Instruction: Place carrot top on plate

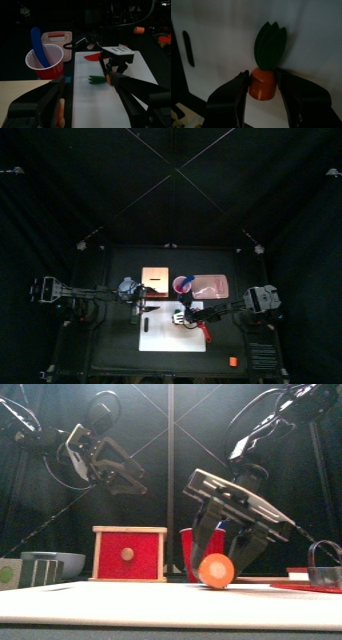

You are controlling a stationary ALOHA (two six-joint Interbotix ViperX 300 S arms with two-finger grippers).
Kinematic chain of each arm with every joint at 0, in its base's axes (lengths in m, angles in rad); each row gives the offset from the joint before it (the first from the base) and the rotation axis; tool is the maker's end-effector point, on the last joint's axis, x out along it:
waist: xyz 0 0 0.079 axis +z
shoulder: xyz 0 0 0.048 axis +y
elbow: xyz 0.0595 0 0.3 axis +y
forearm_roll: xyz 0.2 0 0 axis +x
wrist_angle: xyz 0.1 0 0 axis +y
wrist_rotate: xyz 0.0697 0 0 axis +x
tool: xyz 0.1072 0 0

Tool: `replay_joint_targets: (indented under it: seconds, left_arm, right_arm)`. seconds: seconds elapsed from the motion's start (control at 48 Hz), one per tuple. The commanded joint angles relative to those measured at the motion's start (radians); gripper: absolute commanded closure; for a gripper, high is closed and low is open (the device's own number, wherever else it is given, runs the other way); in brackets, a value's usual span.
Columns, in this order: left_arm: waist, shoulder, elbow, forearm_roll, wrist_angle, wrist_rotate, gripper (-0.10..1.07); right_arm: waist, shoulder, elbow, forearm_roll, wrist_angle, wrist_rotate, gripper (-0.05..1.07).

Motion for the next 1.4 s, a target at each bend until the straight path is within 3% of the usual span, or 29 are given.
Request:
replay_joint_targets:
  seconds: [0.0, 0.229, 0.5, 0.583, 0.771, 0.917, 1.146, 1.375]
  left_arm:
    - [0.003, -0.017, -0.008, -0.003, -0.006, -0.002, -0.05]
    - [0.002, -0.021, -0.006, -0.04, -0.006, -0.002, -0.05]
    - [0.003, -0.023, -0.009, -0.046, -0.006, -0.002, -0.05]
    - [0.005, -0.021, -0.009, -0.046, -0.006, -0.002, -0.05]
    - [0.006, -0.021, -0.012, -0.06, -0.012, 0.0, -0.05]
    - [0.006, -0.021, -0.014, -0.061, -0.012, 0.0, -0.05]
    - [0.0, -0.023, -0.015, -0.061, -0.015, 0.0, -0.05]
    - [-0.002, -0.023, -0.014, -0.061, -0.014, 0.0, -0.05]
  right_arm:
    - [-0.003, -0.095, 0.008, -0.029, 0.006, 0.0, 0.43]
    - [-0.044, -0.299, 0.15, -0.103, 0.081, -0.003, 0.43]
    - [-0.236, -0.538, 0.357, -0.23, 0.109, -0.005, 0.43]
    - [-0.311, -0.574, 0.391, -0.284, 0.109, -0.005, 0.43]
    - [-0.468, -0.543, 0.423, -0.442, 0.064, -0.005, 0.43]
    - [-0.529, -0.462, 0.422, -0.505, 0.009, -0.003, 0.43]
    - [-0.552, -0.377, 0.431, -0.551, -0.002, -0.002, 0.39]
    - [-0.552, -0.344, 0.419, -0.555, -0.011, -0.002, 0.22]
